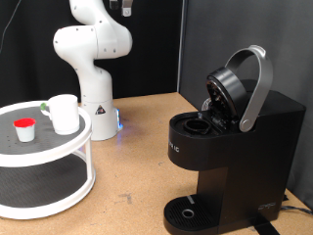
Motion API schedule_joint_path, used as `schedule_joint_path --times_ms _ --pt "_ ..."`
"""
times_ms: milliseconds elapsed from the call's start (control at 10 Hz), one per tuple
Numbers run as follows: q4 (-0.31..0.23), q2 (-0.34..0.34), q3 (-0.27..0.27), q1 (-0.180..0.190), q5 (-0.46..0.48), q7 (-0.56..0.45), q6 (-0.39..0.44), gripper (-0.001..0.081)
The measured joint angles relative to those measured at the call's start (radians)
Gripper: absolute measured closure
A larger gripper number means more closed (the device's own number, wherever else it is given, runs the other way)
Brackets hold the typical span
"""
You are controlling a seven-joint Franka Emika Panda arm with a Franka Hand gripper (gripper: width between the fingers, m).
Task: Make a cup of coffee with the keurig machine
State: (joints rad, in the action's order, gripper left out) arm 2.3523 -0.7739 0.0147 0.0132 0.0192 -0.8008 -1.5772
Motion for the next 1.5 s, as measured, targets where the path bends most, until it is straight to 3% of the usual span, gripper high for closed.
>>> schedule_joint_path --times_ms 300,800,1200,1500 --pt "0.0 -0.001 0.032 -0.006 -0.012 -0.016 0.0 0.0001" --pt "0.0 -0.028 0.165 -0.045 -0.113 -0.167 0.011 0.0001" --pt "0.002 -0.04 0.196 -0.051 -0.133 -0.213 0.01 0.0001" --pt "-0.002 -0.047 0.273 -0.074 -0.213 -0.3 0.01 0.0001"
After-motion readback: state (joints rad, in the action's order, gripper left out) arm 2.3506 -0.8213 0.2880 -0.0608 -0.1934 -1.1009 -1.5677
